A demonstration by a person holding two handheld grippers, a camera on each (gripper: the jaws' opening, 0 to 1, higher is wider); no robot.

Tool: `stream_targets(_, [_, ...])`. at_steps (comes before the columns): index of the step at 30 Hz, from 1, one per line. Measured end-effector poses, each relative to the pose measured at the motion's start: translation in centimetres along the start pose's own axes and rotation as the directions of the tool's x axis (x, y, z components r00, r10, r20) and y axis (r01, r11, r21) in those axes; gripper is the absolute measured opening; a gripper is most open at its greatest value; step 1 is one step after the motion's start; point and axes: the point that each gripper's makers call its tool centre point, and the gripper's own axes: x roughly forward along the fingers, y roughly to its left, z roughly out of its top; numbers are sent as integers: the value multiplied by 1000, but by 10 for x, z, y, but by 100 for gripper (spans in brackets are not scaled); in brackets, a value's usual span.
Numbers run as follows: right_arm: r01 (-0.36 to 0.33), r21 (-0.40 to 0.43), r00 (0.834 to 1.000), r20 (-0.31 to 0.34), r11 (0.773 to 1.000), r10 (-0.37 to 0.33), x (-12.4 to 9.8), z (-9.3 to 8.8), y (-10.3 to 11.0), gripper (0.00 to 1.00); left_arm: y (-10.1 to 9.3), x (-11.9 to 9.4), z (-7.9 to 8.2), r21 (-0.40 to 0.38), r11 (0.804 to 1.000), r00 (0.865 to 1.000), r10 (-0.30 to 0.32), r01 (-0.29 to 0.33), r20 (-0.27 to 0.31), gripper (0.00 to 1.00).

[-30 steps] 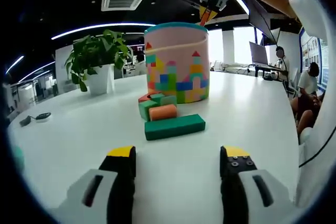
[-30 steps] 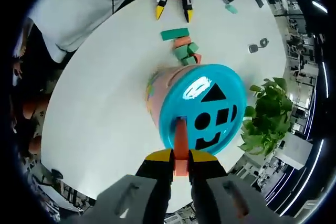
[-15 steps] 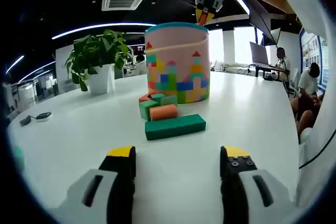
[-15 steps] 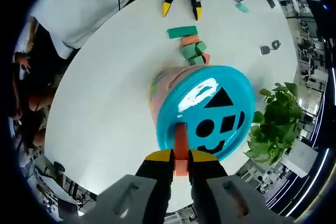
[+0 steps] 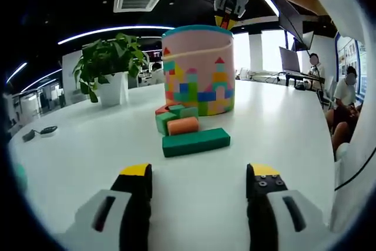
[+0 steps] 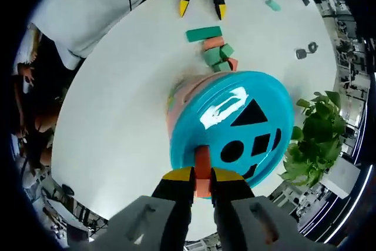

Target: Arrange the toys in the designated storage area by placing each visible toy with the group until no toy remains scattered across the table.

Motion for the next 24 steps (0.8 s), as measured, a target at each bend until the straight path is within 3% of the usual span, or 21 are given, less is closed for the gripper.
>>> stream_targets(20, [-31,31,1000,0,999,31,18,5,0,10,1,0,1,1,1000,1000,1,-1,0,66])
stream_targets(24, [-19,76,1000,1,997,19,17,5,-1,11,1,0,1,1,1000,1000,1,-1,0,66])
